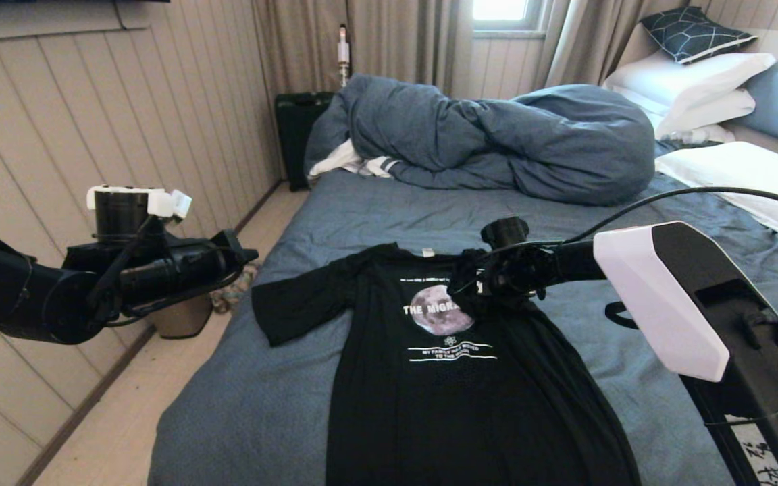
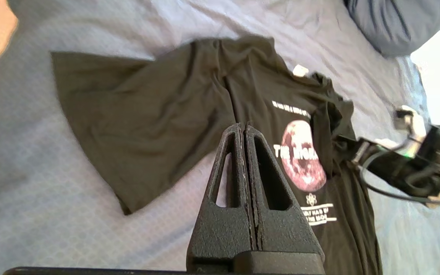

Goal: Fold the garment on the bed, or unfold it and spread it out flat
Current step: Fold the black T-shirt

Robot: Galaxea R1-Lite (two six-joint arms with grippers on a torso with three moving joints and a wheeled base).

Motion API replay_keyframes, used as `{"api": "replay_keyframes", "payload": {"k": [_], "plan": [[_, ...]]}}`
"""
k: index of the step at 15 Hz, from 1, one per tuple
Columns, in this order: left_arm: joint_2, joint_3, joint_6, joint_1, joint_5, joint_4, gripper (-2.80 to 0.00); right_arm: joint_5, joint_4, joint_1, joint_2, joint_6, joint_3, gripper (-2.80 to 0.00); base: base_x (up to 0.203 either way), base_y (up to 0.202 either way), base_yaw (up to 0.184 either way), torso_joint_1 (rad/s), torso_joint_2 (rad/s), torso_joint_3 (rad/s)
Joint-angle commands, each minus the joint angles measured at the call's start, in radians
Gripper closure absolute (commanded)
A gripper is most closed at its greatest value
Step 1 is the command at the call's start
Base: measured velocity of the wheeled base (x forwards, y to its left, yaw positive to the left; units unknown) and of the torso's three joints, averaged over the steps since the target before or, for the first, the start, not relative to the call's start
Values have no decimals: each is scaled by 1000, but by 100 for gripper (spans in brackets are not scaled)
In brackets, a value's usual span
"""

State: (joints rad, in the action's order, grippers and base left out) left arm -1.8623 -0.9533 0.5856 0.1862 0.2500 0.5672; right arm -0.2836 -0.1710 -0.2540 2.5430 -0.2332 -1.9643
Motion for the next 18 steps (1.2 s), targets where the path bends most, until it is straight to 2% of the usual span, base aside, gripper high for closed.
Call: {"api": "replay_keyframes", "payload": {"k": [1,6,8,11,16,18], "plan": [[-6,1,3,1,2,3,0,0,-5,-2,20,-1,4,0,0,0,0,0,0,0],[-14,-1,2,8,-20,6,0,-5,-110,-10,-49,1,94,0,0,0,0,0,0,0],[-8,4,5,15,-16,4,0,-6,-110,-22,-66,0,163,0,0,0,0,0,0,0],[-12,10,2,22,-17,8,0,-6,-74,-27,-94,-11,203,0,0,0,0,0,0,0],[-21,5,3,22,-20,8,0,-10,87,-20,-117,-36,172,0,0,0,0,0,0,0],[-20,5,5,22,-20,8,0,-11,92,-26,-117,-35,148,0,0,0,0,0,0,0]]}}
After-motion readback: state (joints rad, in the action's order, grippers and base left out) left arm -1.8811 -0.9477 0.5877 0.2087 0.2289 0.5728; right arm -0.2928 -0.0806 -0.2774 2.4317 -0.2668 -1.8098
